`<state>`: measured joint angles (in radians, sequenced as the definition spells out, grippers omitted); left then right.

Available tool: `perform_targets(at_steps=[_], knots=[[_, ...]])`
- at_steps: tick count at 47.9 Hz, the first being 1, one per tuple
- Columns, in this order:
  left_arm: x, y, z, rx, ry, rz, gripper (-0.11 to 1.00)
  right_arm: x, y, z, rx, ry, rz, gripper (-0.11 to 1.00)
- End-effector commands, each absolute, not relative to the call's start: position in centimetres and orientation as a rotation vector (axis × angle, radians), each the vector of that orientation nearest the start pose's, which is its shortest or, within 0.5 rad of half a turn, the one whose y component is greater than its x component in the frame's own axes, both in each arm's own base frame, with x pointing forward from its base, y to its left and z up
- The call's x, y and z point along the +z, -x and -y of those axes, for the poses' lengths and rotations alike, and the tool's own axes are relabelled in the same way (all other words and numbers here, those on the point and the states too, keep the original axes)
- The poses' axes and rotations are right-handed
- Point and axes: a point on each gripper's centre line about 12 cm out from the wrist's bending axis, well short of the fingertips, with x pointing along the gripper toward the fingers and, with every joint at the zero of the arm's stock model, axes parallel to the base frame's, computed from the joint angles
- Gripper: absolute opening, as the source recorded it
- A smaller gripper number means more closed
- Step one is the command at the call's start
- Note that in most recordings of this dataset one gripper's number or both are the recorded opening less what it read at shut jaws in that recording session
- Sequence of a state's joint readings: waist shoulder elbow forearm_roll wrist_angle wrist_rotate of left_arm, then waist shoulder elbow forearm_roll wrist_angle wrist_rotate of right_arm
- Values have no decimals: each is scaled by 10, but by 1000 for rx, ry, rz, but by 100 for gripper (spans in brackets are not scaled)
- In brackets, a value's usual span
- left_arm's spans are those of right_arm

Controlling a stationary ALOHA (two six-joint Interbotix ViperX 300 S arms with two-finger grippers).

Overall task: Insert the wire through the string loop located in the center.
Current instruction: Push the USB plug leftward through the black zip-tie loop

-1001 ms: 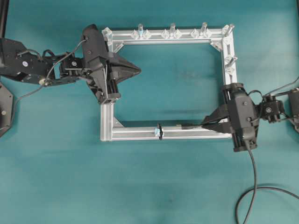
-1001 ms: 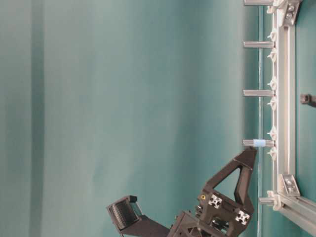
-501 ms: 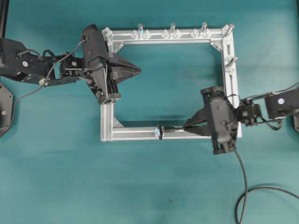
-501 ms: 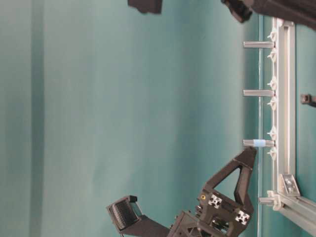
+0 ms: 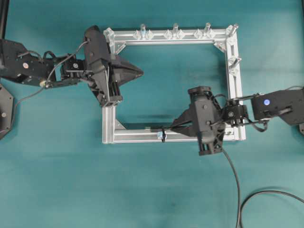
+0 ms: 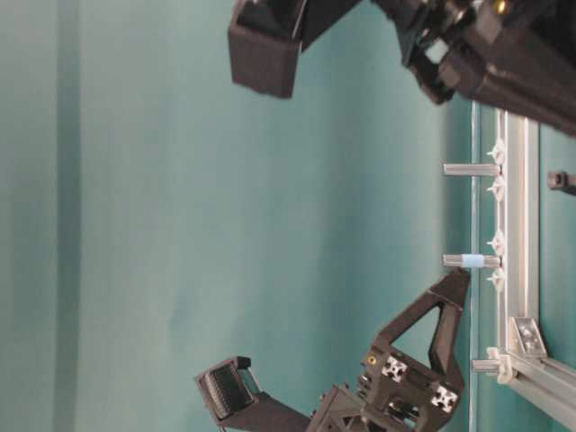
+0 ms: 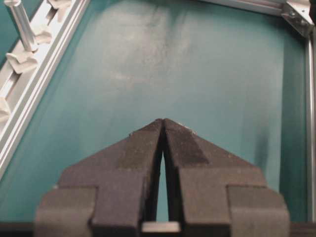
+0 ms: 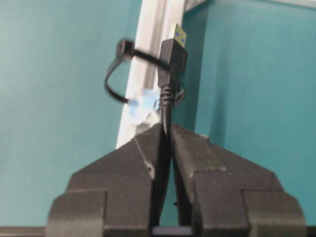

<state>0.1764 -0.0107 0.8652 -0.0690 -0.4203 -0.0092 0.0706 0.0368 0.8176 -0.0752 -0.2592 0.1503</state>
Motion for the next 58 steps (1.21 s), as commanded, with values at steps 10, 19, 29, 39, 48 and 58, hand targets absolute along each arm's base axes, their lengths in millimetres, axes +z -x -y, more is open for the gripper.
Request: perform_targets(at_steps=[10,19,29,39,48,58], knots=[[160,-356,-60,199,104,-414,0,142,-379,-27,60,-63,-559,7],[159,-356,-59,196,105,-424,0,142,-379,-27,60,-65,-556,7],[161,-358,-55,183,102,-419,0,142,-379,-27,60,-65,-557,7],[161,-360,-44,153,94,-420,0,142,-379,-27,60,-65,-556,7],[162,-362,-29,110,78,-435,1,142,-379,-27,60,-65,-556,7],[167,-368,-7,49,72,-472,43,142,-379,-27,60,-65,-554,7]])
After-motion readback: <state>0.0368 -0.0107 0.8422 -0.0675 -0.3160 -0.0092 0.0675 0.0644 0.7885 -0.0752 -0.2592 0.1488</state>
